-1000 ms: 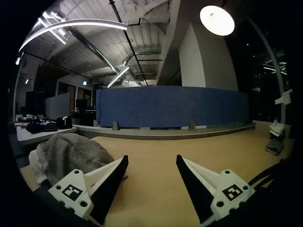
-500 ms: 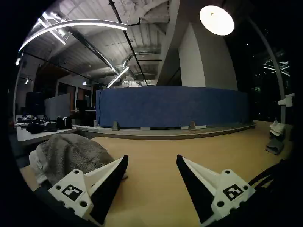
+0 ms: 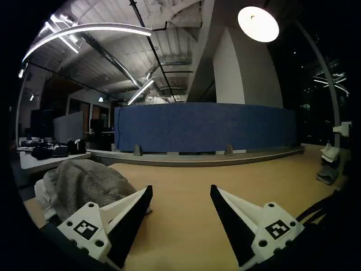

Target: Fold towel

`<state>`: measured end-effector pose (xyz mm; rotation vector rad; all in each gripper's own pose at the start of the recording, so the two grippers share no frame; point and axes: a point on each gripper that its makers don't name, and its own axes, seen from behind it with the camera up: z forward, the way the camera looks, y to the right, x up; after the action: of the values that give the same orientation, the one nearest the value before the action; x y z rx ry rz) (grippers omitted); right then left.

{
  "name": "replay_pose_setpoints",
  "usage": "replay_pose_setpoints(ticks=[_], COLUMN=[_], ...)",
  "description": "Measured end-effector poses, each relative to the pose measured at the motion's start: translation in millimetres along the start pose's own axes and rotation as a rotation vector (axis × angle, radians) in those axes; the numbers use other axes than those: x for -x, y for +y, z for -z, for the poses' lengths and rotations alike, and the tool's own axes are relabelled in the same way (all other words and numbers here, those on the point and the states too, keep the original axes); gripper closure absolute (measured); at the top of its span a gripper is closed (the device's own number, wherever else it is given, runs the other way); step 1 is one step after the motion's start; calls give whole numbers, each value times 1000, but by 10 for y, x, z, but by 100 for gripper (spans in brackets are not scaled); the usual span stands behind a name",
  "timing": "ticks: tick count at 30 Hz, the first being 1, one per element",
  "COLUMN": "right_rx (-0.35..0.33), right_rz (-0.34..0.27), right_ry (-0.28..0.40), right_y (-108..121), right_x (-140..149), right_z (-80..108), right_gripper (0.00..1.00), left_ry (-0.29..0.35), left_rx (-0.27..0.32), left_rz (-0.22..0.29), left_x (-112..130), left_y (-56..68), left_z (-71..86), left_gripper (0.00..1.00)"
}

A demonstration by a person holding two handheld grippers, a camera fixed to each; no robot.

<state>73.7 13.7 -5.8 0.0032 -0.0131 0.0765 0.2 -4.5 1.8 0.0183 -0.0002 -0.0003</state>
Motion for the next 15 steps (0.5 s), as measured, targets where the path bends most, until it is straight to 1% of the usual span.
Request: replay_pose_setpoints(ticks=[6,12,15], right_rx=[16,15,13], right_rz=[-29,-21,-22], right_ry=[7,16,15], right_y=[118,154,135], right_x=[183,312,385], right_z=[-7,-51,-74], right_gripper=[0,0,0], left_ry=[0,0,0], left_rx=[0,0,0], left_rz=[0,0,0], left_x=[-1,0,-1], left_y=[0,1,-1], left_z=[3,4,5], left_gripper=[5,5,5])
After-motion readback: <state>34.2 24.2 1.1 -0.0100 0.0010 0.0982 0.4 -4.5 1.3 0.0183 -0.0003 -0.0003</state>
